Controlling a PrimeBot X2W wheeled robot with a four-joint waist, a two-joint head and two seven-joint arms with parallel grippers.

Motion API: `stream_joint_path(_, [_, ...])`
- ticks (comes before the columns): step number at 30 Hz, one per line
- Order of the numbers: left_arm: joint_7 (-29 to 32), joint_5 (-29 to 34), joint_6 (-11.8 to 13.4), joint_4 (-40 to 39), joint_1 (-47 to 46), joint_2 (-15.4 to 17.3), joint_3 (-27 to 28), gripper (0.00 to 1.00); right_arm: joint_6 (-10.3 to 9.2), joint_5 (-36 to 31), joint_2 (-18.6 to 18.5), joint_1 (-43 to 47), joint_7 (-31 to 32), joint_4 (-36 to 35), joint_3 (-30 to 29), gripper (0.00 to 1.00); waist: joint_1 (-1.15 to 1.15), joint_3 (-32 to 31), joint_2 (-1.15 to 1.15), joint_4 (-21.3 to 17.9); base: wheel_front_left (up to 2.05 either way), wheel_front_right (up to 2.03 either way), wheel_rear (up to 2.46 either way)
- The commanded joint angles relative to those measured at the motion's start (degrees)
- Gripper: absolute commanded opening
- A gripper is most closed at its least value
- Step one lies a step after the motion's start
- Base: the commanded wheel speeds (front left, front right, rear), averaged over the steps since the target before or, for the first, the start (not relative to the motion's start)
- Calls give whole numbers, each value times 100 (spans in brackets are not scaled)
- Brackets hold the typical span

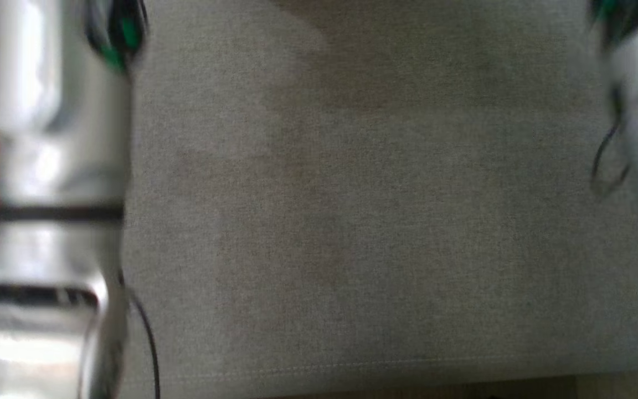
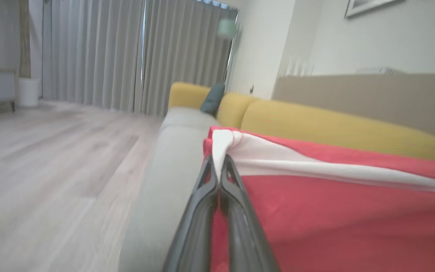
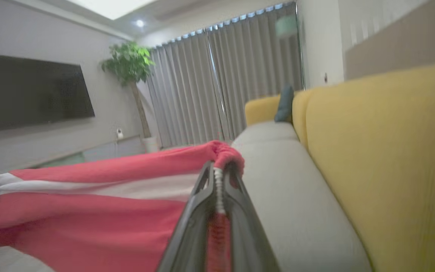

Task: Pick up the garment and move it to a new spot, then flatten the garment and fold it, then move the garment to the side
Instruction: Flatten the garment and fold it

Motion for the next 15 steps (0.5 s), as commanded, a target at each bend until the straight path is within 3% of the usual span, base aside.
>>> stream_joint_path(1, [-27, -92, -50, -151, 337, 169, 106, 0, 37, 67, 67, 358, -27, -196, 148, 0, 0, -35, 0, -5, 0, 0, 0])
stream_joint_path(8, [-27, -827, -80, -317, 1985, 158, -269, 0, 37, 644, -22, 1615, -27, -453, 814, 0, 0, -221, 0, -76, 0, 0, 0])
stream_joint_path(15, [-28, -1486, 213, -766, 3754, 156, -764, 0, 37, 1587, -225, 3014, -28, -641, 1927, 0, 0, -749, 0, -138, 0, 0, 0])
